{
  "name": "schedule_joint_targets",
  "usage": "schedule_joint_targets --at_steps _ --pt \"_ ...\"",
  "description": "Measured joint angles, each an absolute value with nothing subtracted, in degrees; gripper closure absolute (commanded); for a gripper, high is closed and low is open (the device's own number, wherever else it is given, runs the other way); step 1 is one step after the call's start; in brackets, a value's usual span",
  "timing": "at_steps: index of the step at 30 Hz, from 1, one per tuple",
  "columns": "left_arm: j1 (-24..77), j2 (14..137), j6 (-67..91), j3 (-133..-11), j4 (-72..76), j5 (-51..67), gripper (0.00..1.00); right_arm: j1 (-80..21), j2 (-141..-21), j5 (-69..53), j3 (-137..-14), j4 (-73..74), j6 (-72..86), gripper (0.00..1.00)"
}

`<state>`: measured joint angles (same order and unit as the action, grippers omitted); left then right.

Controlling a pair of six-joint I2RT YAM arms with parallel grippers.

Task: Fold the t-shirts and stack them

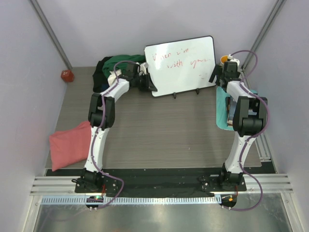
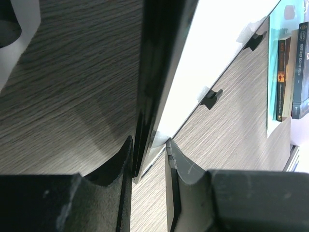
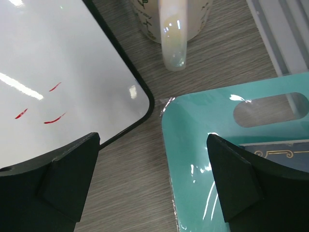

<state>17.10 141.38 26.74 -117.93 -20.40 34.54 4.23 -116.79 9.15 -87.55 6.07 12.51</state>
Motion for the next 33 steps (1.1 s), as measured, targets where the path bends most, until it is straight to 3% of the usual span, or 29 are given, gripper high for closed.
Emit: schedule_joint_targets --at_steps 10,18,23,33 --pt "17.0 141.3 26.7 -117.6 -20.1 34.6 1.00 4.3 -121.2 15.4 -92.8 5.9 11.2 0.00" --pt "16.8 141.2 26.7 -117.1 -19.5 35.0 1.00 4.3 -128.9 19.6 -101.2 6.6 10.4 0.06" --pt "16.8 141.1 26.7 -116.8 -19.1 35.3 1.00 4.1 -129.0 21.5 -101.4 6.3 10.0 0.19" --pt "16.6 141.1 26.6 -116.4 -18.6 35.7 1.00 4.5 -131.0 25.8 -101.6 3.4 8.3 0.21"
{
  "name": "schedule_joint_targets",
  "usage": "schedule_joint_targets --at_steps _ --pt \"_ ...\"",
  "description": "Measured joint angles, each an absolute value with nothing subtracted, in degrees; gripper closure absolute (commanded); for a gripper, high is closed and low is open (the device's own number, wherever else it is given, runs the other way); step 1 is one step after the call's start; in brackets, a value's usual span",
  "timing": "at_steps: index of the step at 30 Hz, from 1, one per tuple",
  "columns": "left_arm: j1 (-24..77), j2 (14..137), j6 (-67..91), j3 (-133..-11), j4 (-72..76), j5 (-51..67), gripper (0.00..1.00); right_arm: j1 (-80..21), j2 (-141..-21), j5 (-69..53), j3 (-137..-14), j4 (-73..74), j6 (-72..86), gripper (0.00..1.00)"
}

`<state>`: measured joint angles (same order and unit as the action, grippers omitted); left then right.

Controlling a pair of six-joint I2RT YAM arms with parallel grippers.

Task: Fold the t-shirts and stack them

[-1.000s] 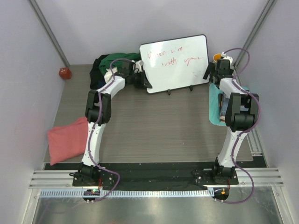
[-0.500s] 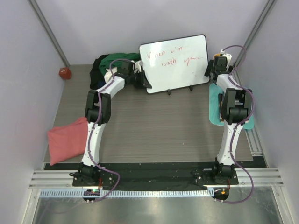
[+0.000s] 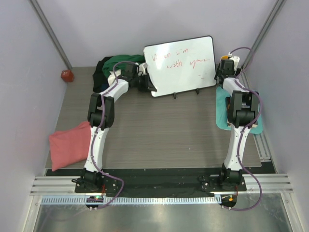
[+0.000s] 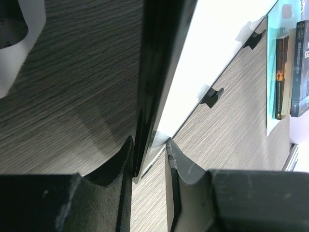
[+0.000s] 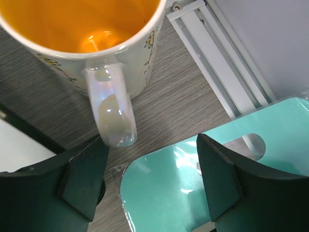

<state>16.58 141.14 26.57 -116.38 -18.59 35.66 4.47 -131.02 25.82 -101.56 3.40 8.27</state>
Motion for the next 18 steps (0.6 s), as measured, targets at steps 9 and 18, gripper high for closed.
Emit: schedule_joint_targets --at_steps 9,18 --pt "16.5 141.1 26.5 -116.3 -18.5 35.9 1.00 5.0 -134.0 24.9 -102.0 1.3 7.0 0.25" --pt "16.4 141.1 26.5 -116.3 -18.5 36.2 1.00 5.1 -134.4 23.1 -102.0 -3.0 5.6 0.24"
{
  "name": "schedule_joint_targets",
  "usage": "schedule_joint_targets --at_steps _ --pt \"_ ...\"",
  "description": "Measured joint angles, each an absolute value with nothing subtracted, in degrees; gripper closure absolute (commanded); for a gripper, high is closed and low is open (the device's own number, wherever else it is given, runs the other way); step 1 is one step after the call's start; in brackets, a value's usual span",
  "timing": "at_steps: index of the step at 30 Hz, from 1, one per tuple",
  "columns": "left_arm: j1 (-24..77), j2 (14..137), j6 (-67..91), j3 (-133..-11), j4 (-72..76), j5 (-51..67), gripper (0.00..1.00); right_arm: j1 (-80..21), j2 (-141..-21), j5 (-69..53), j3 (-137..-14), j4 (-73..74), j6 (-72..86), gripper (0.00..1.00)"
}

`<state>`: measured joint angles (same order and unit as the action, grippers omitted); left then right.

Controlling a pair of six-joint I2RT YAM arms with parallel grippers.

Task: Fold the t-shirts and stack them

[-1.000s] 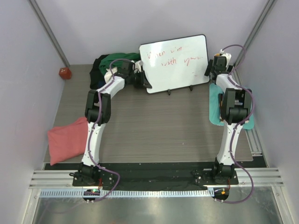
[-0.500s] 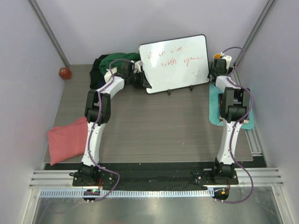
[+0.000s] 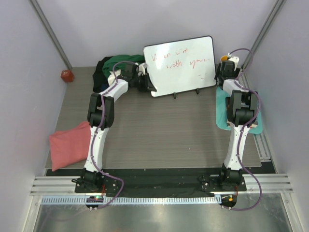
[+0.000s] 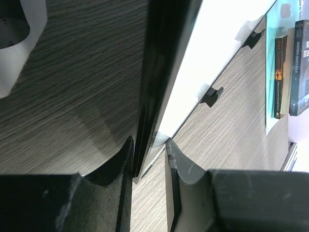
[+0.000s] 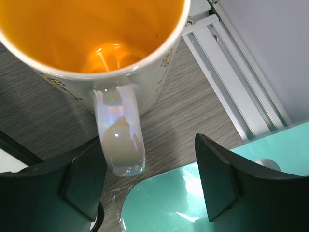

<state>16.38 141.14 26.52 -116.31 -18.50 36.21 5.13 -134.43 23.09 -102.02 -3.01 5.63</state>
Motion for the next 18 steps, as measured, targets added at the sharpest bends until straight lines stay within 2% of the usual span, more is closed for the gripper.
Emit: schedule_joint_targets --at_steps 3,8,11,12,18 --pt "16.4 141.1 26.5 -116.3 -18.5 36.3 1.00 5.1 -135.1 22.7 -102.6 -3.9 4.9 0.28" --pt "16.3 141.1 26.5 -116.3 -18.6 36.4 1.00 5.5 -137.0 21.2 -103.6 -5.6 4.6 0.48" --pt "16.2 141.1 26.5 -116.3 -18.7 36.6 1.00 5.5 -138.0 20.1 -104.5 -5.8 4.7 0.73" --pt "16.1 141.1 26.5 -116.3 -18.7 36.6 1.00 5.5 -138.1 19.8 -104.5 -6.0 4.8 0.87" --pt "16.1 141.1 26.5 -116.3 -18.8 36.7 1.00 5.3 -137.7 19.6 -101.9 -9.4 4.7 0.90"
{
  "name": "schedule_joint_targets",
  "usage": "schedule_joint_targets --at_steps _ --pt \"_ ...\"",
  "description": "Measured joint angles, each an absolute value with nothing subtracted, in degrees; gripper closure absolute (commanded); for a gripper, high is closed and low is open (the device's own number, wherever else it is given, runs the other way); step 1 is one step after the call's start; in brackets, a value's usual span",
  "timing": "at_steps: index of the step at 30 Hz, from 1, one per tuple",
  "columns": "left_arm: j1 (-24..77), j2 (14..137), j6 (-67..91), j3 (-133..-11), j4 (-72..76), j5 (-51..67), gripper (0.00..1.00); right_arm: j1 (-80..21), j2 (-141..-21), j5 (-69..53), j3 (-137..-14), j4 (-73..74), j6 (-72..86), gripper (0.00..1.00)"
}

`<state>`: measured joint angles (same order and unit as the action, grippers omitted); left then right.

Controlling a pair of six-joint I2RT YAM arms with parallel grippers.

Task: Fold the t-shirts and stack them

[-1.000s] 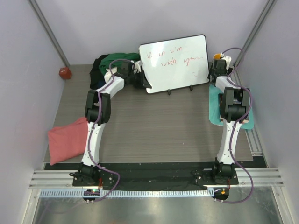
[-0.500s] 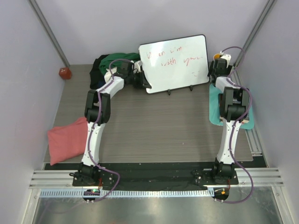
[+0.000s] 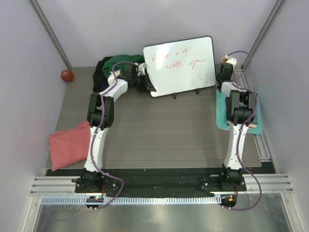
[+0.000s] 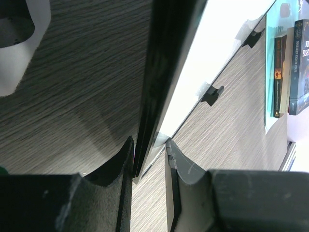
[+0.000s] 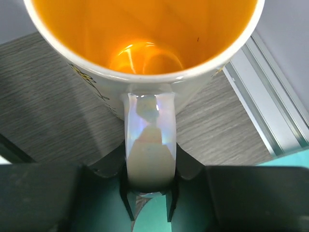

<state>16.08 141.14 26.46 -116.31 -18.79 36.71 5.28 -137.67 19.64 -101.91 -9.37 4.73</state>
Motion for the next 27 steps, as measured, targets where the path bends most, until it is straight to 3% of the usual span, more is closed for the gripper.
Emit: schedule_joint_targets --at_steps 8,27 --pt "16.0 141.1 26.5 -116.3 -18.9 36.8 1.00 5.3 -132.9 21.8 -93.3 -12.9 4.9 0.91" --pt "15.9 141.1 26.5 -116.3 -18.9 37.2 1.00 4.6 -129.1 30.2 -92.8 -1.6 13.7 0.91"
